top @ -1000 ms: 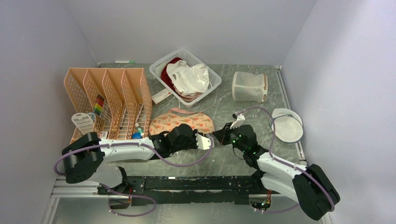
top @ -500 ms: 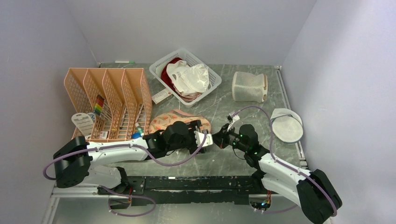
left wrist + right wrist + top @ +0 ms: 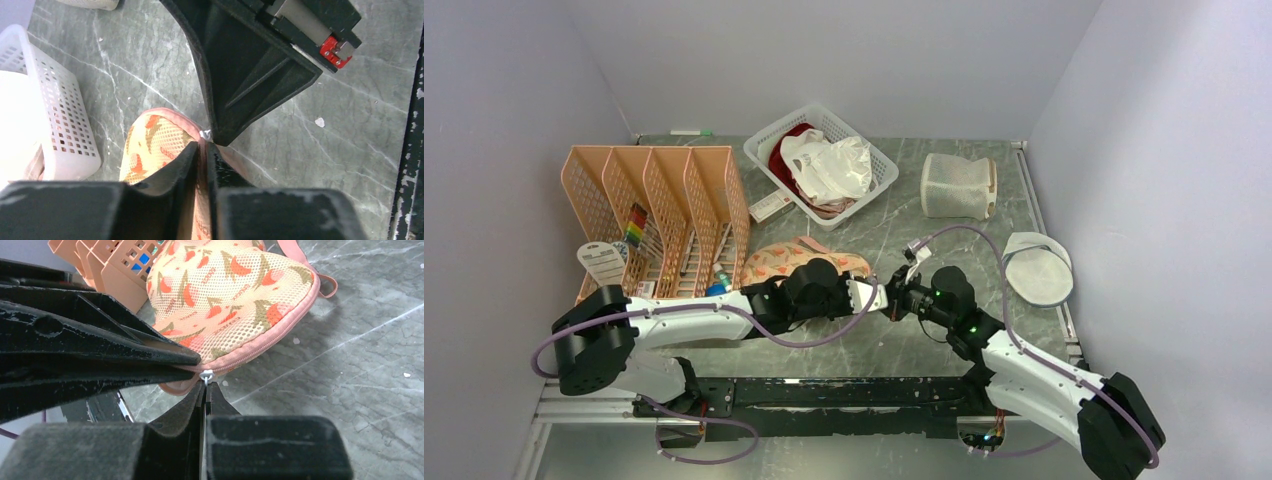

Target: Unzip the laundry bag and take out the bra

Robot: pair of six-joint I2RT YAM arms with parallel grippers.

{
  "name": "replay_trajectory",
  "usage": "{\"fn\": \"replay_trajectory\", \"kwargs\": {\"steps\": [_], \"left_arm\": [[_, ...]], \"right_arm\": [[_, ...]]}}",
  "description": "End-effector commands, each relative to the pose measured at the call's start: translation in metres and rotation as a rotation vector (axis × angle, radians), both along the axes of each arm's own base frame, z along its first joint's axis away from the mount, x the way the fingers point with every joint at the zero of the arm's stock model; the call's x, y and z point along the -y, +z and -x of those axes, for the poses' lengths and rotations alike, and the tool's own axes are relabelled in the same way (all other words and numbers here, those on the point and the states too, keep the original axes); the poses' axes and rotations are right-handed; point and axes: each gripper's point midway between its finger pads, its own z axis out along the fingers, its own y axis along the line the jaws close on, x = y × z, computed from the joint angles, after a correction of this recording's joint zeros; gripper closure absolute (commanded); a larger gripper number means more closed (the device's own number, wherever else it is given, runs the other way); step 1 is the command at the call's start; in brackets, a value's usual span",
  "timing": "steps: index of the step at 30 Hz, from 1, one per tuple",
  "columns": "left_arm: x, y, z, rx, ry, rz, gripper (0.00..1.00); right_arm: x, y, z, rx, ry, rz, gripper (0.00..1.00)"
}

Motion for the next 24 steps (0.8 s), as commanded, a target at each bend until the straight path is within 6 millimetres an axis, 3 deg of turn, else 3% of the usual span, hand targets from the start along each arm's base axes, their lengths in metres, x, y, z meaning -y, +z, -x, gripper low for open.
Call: {"fn": "replay_trajectory", "kwargs": {"steps": [1,4,9,13,17,20,24], "left_arm": [[0.002,0.025,-0.007,0.052,0.018,0.046,0.85],[0.0,0.027,-0.007,0.066,0.015,0.055,0.93],[0.001,0.032,0.0,0.066,-0.022,0.061,0.93],[0.002,0.042,0.013,0.078,-0.088,0.102,0.93],[0.002,0.051,0.016,0.079,-0.089,0.139,0.93],[0.002,0.045,0.013,0.076,-0.075,0.116,0.93],[0.003,0.035,0.008,0.073,-0.051,0.073,0.93]], "right_arm": [[0.001,0.01,-0.004,0.025,-0.018,0.001,1.0],[0.004,0.009,-0.006,0.021,-0.043,0.012,1.0],[0.008,0.004,-0.012,0.002,-0.091,0.016,1.0],[0.025,-0.016,-0.029,-0.043,-0.201,0.068,1.0],[0.054,-0.036,-0.055,-0.144,-0.28,0.077,1.0],[0.069,-0.033,-0.069,-0.183,-0.289,0.011,1.0],[0.071,-0.02,-0.068,-0.169,-0.271,-0.008,1.0]]}}
